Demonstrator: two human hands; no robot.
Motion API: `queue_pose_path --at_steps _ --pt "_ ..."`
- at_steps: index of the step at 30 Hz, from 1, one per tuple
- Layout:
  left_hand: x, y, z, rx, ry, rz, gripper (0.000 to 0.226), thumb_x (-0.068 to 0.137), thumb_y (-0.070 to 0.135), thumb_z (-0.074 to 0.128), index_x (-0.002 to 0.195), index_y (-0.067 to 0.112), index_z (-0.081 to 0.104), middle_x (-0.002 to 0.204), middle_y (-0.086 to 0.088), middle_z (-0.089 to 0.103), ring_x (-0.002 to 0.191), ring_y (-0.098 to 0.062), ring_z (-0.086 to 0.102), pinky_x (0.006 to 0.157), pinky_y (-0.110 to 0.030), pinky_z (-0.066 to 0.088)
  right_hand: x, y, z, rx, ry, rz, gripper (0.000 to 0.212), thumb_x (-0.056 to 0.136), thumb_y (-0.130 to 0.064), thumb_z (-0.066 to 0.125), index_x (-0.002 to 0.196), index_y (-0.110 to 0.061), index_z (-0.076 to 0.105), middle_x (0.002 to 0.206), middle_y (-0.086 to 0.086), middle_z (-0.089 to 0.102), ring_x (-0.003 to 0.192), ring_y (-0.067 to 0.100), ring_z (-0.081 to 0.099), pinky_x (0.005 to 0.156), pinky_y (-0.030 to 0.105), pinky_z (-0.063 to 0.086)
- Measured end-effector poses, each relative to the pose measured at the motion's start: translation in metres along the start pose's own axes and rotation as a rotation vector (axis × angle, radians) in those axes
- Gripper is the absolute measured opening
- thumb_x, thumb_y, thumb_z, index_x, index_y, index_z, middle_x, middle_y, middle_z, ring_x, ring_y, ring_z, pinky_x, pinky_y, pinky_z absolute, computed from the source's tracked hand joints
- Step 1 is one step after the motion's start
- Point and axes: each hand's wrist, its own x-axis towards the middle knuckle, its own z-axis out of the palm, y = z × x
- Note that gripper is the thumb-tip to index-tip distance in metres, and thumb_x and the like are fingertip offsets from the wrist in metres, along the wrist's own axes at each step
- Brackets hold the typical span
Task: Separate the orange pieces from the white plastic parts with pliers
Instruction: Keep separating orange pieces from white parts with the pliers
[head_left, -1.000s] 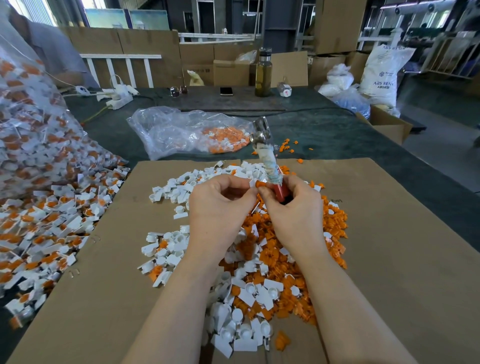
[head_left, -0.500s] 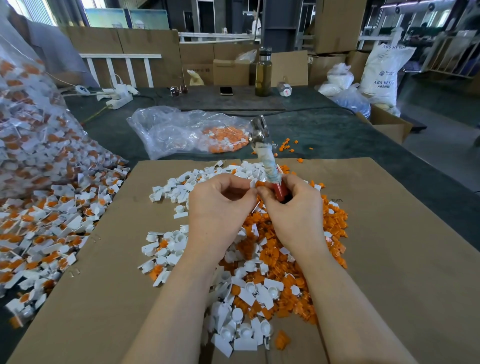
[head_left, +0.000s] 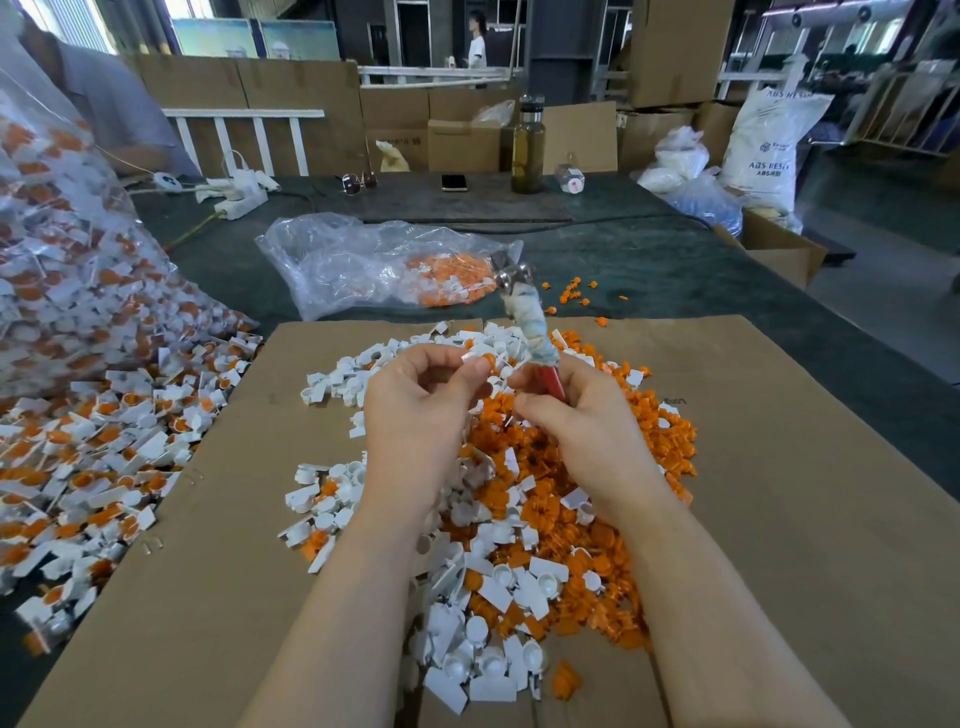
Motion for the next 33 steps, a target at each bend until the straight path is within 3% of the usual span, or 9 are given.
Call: queue_pose_path --at_steps 4,8,10,15,20,26,28,31,33 --pt "0.003 0.000 -0.006 -0.190 -0.006 -0.005 0.004 0.088 0.007 0.071 0.086 0.008 0.069 0.066 0.005 0.072 0.064 -0.007 0.071 0.063 -0.014 0.053 -0.001 -0.002 -0.009 -0.029 -0.103 0.064 0.013 0.080 -0.024 0.061 0.093 -0.022 0.064 0.081 -0.006 0.058 0.066 0.000 0.051 0.067 0.023 0.041" --pt "0.006 -0.002 -0.012 -0.284 0.013 0.006 0.003 0.090 0.007 0.069 0.088 0.009 0.068 0.067 0.004 0.071 0.066 -0.009 0.070 0.068 -0.018 0.055 -0.003 -0.007 -0.014 -0.116 -0.210 0.113 0.037 0.070 -0.032 0.058 0.102 -0.013 0.061 0.096 0.017 0.059 0.087 0.034 0.058 0.080 0.049 0.047" --pt "0.007 -0.002 -0.014 -0.315 0.027 0.009 0.004 0.091 0.007 0.068 0.088 0.009 0.068 0.067 0.006 0.071 0.067 -0.009 0.069 0.069 -0.019 0.056 -0.004 -0.008 -0.015 -0.185 -0.265 0.127 0.045 0.071 -0.032 0.060 0.110 -0.010 0.058 0.108 0.021 0.059 0.099 0.038 0.057 0.090 0.055 0.046" --pt "0.011 -0.002 -0.017 -0.352 0.033 0.007 0.005 0.091 0.007 0.068 0.087 0.010 0.068 0.069 0.005 0.071 0.068 -0.011 0.068 0.072 -0.022 0.056 -0.003 -0.007 -0.016 -0.227 -0.339 0.156 0.047 0.085 -0.022 0.066 0.129 -0.017 0.052 0.107 0.003 0.059 0.095 0.020 0.059 0.093 0.048 0.048" --pt "0.012 -0.003 -0.019 -0.364 0.009 0.011 0.008 0.090 0.007 0.068 0.085 0.013 0.069 0.070 0.005 0.070 0.071 -0.013 0.067 0.074 -0.023 0.056 -0.003 -0.007 -0.016 -0.245 -0.362 0.136 0.033 0.086 -0.018 0.065 0.117 -0.020 0.055 0.103 0.014 0.059 0.096 0.036 0.058 0.086 0.053 0.048" --pt "0.012 -0.003 -0.019 -0.365 -0.018 0.029 0.008 0.092 0.004 0.065 0.086 0.010 0.068 0.069 0.006 0.069 0.066 -0.009 0.064 0.071 -0.021 0.055 -0.002 -0.004 -0.014 -0.290 -0.377 0.140 0.044 0.088 -0.019 0.066 0.126 -0.027 0.047 0.118 0.005 0.059 0.103 0.026 0.060 0.088 0.044 0.051" --pt "0.012 -0.002 -0.020 -0.368 -0.017 0.029 0.010 0.092 0.003 0.065 0.085 0.011 0.068 0.069 0.005 0.069 0.066 -0.010 0.064 0.071 -0.022 0.055 -0.001 -0.002 -0.013 -0.304 -0.372 0.126 0.044 0.088 -0.016 0.065 0.129 -0.023 0.050 0.111 0.006 0.061 0.097 0.028 0.061 0.083 0.045 0.051" --pt "0.012 -0.002 -0.020 -0.367 -0.007 0.034 0.012 0.091 0.003 0.065 0.083 0.012 0.068 0.068 0.006 0.068 0.065 -0.010 0.063 0.070 -0.022 0.055 0.000 0.000 -0.011 -0.362 -0.355 0.047 0.025 0.087 -0.011 0.060 0.108 -0.024 0.059 0.089 0.004 0.062 0.076 0.019 0.061 0.066 0.040 0.048" --pt "0.011 -0.002 -0.020 -0.378 -0.001 0.033 0.012 0.091 0.003 0.066 0.084 0.012 0.068 0.069 0.006 0.069 0.065 -0.009 0.063 0.069 -0.022 0.055 -0.001 0.001 -0.008 -0.395 -0.316 0.009 0.025 0.086 -0.010 0.058 0.087 -0.035 0.054 0.073 -0.009 0.055 0.059 0.002 0.053 0.051 0.021 0.039"
